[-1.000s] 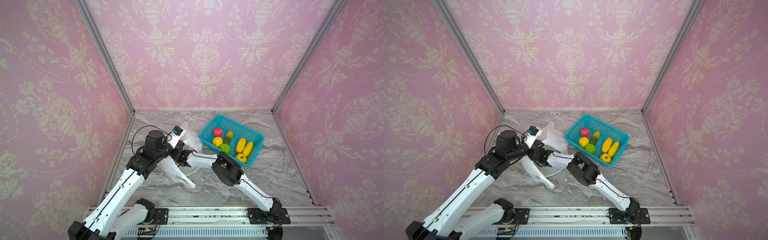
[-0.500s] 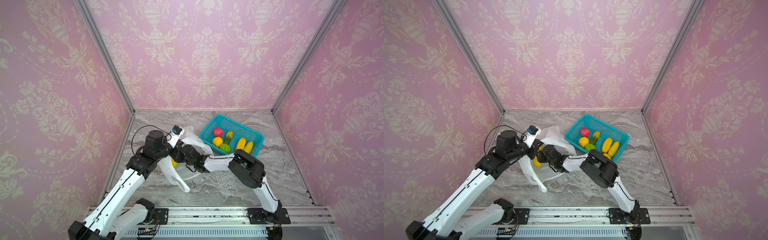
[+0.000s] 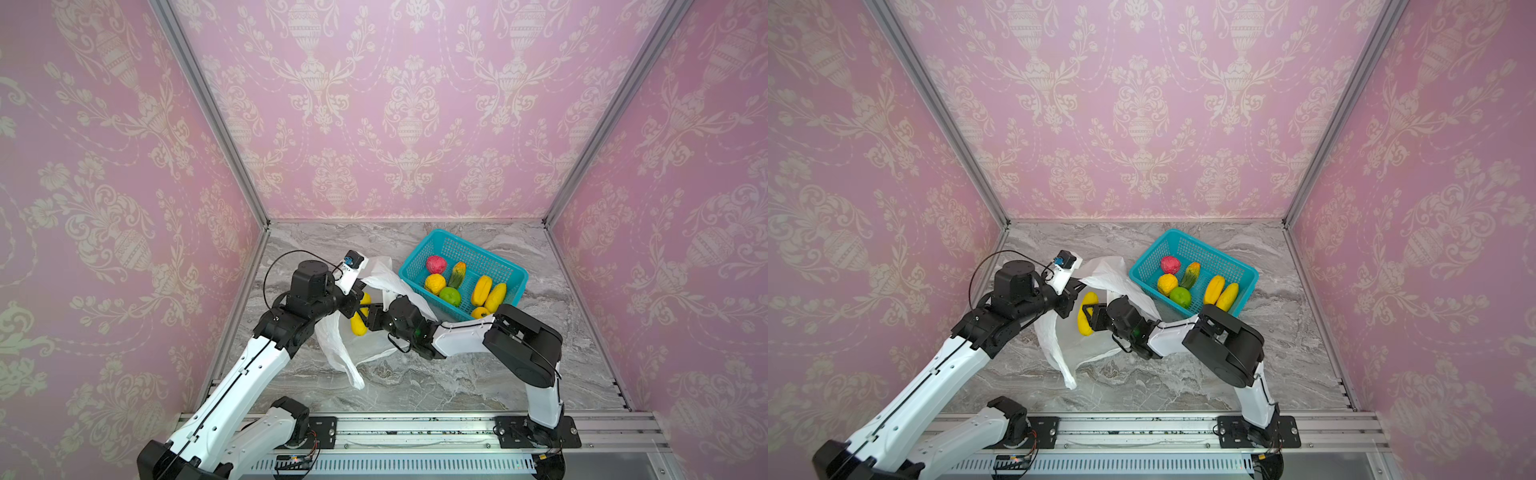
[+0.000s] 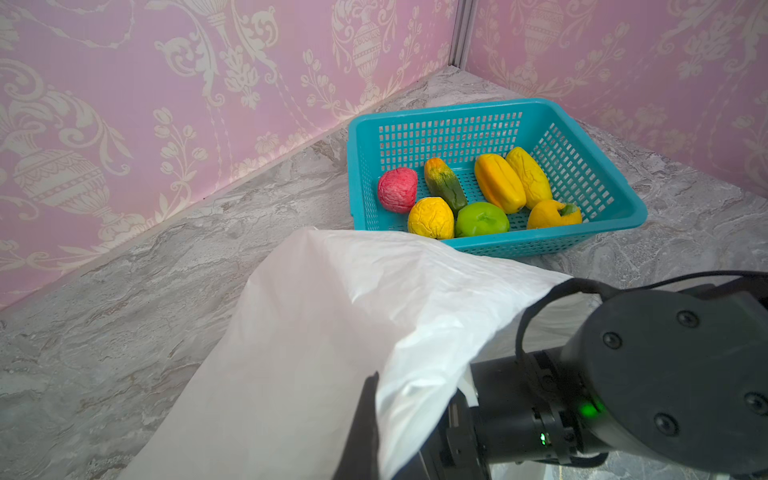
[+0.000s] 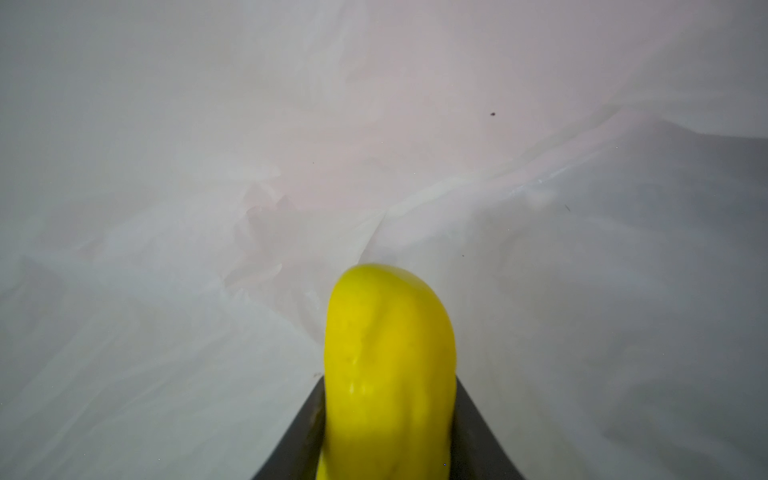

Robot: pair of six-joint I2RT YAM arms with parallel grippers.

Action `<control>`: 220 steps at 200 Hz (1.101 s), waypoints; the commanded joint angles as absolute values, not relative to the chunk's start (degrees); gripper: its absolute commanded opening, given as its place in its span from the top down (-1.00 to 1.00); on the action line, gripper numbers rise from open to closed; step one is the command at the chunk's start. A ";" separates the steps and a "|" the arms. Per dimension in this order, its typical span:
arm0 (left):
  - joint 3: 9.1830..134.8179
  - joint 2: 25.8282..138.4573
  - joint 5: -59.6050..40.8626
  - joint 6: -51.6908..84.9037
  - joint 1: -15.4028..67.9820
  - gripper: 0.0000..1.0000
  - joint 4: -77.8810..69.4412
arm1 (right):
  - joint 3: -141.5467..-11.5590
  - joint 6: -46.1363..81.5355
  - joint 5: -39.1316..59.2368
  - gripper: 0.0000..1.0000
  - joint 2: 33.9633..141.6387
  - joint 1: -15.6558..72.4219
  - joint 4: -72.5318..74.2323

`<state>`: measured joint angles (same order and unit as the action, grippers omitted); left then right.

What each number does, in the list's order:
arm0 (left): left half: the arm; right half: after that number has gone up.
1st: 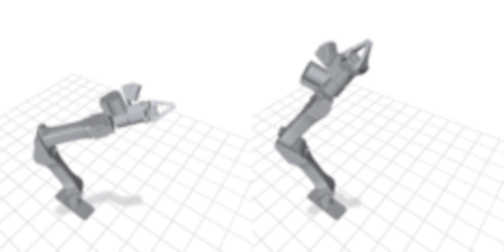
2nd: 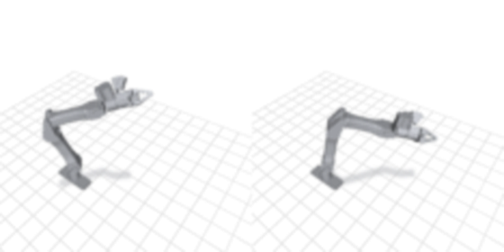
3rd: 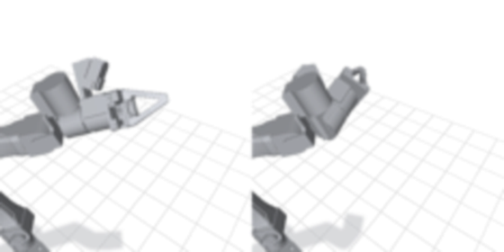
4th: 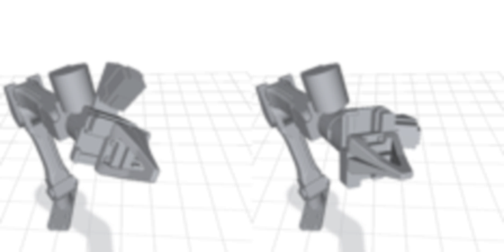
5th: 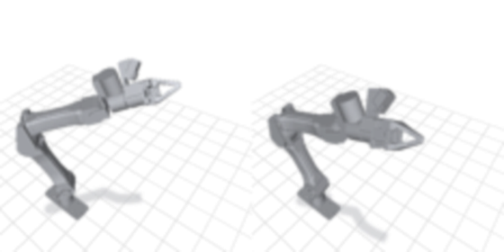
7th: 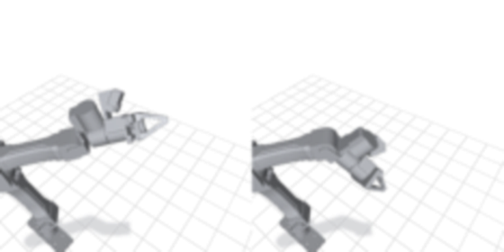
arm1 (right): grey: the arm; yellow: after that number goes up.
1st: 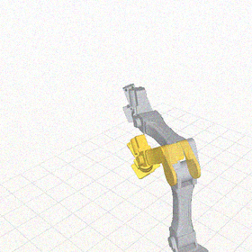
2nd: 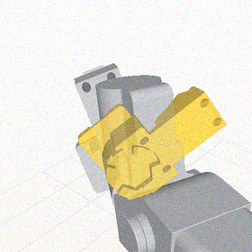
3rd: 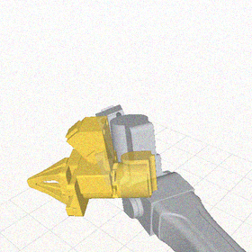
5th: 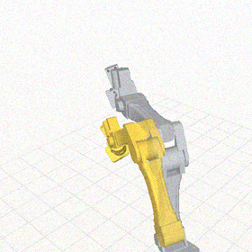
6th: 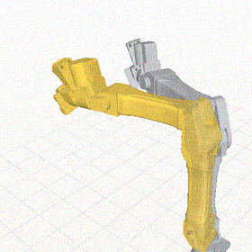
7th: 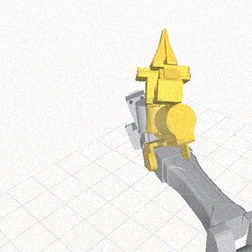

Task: Untie the knot of the plastic bag and take out the fruit
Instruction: 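Lift the yellow fruit up out of the bag with the right gripper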

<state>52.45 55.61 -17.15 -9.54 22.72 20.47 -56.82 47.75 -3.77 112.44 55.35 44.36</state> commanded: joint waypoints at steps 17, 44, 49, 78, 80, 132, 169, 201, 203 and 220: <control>53.79 55.88 -15.49 -10.35 22.85 1.00 21.14 | -50.92 44.65 0.47 0.40 103.45 55.20 49.77; 53.96 56.24 -14.77 -10.33 22.79 1.00 21.45 | -45.35 41.28 0.65 0.37 95.19 55.28 50.11; 53.96 56.20 -14.62 -10.33 22.81 1.00 21.45 | -44.73 40.53 0.76 0.37 93.33 55.37 49.50; 54.14 56.60 -14.15 -10.27 22.76 1.00 21.80 | -41.48 36.34 3.09 0.36 84.23 55.63 45.65; 54.18 56.60 -14.15 -10.24 22.76 1.00 21.80 | -41.31 36.13 3.43 0.36 83.61 55.61 45.45; 54.18 56.48 -13.96 -10.19 22.68 1.00 21.80 | -36.26 31.36 3.12 0.30 74.01 55.62 43.76; 53.97 55.91 -14.33 -10.19 22.68 1.00 21.49 | -39.53 31.54 1.56 0.36 79.49 55.71 42.26; 53.88 55.38 -13.99 -10.26 22.68 1.00 21.29 | -44.28 31.80 2.23 0.37 87.64 56.67 43.37; 53.88 55.33 -14.02 -10.26 22.68 1.00 21.28 | -44.65 31.86 2.27 0.38 88.40 56.77 43.41; 53.82 54.89 -13.68 -10.37 22.68 1.00 21.18 | -48.20 32.16 2.71 0.39 94.11 57.58 43.99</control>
